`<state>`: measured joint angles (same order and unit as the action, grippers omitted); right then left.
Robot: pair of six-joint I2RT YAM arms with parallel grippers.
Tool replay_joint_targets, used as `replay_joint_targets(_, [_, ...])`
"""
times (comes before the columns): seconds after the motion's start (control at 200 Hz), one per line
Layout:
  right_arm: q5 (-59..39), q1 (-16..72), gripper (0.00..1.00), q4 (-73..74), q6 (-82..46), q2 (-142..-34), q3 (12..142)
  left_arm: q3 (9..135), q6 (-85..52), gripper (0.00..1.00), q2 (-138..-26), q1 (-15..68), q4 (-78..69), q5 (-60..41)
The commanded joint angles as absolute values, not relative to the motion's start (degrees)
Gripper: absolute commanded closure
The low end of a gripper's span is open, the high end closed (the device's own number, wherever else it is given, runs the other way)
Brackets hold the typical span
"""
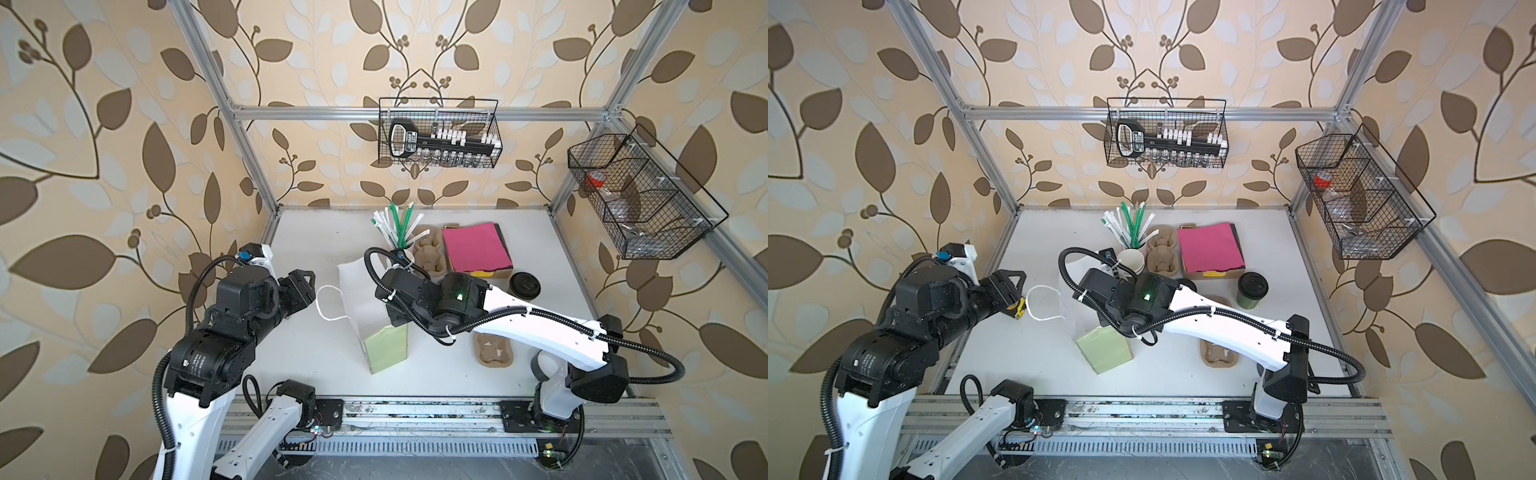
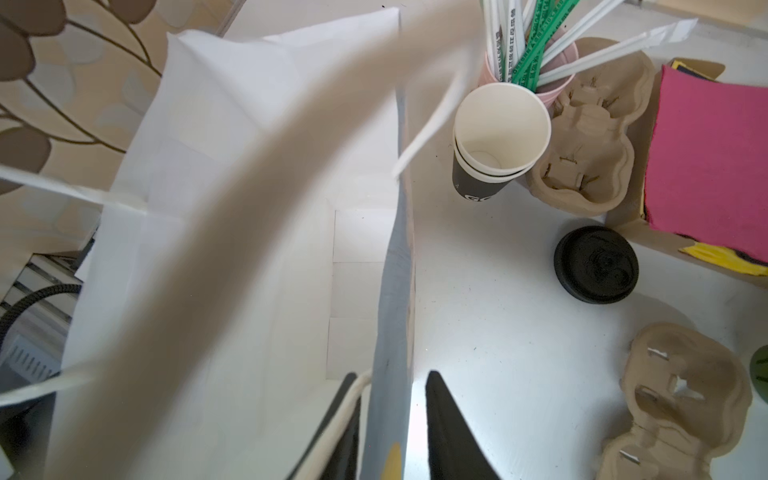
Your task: Pack the takeout coffee
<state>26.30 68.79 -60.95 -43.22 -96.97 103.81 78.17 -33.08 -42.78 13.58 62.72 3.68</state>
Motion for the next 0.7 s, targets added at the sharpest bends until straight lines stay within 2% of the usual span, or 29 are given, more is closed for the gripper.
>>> replay_joint_targets(0.0, [26.22, 68.21, 0.73, -62.92, -42.89, -96.04, 104.06, 77.27, -31.94, 0.39, -42.22, 14.22, 61.32, 5.13])
replay_joint_targets(0.12, [26.15, 67.91, 0.73, -63.02, -42.56, -95.76, 103.71, 75.33, -32.17, 0.35, -41.67, 14.18, 61.00, 4.92])
replay_joint_targets(0.175, [25.72, 67.67, 0.77, -62.88, -42.28, -95.62, 103.40, 74.24, -32.17, 0.34, -41.32, 14.24, 60.67, 4.97])
replay_joint_targets(0.305, [25.49, 67.50, 0.82, -62.84, -41.99, -95.10, 102.81, 70.82, -32.65, 0.25, -40.39, 14.26, 60.80, 5.62])
replay_joint_targets(0.515, [25.59, 67.30, 0.98, -62.73, -41.75, -93.98, 101.17, 64.86, -34.41, 0.18, -38.62, 14.19, 61.75, 7.57])
replay_joint_targets(0.64, [26.32, 67.30, 1.00, -62.84, -42.37, -92.15, 100.05, 63.16, -35.59, 0.02, -36.27, 14.18, 62.40, 9.68])
replay_joint_targets(0.695, [27.03, 67.32, 1.00, -62.92, -42.73, -90.85, 99.07, 62.60, -35.75, 0.01, -34.97, 14.16, 62.32, 10.10])
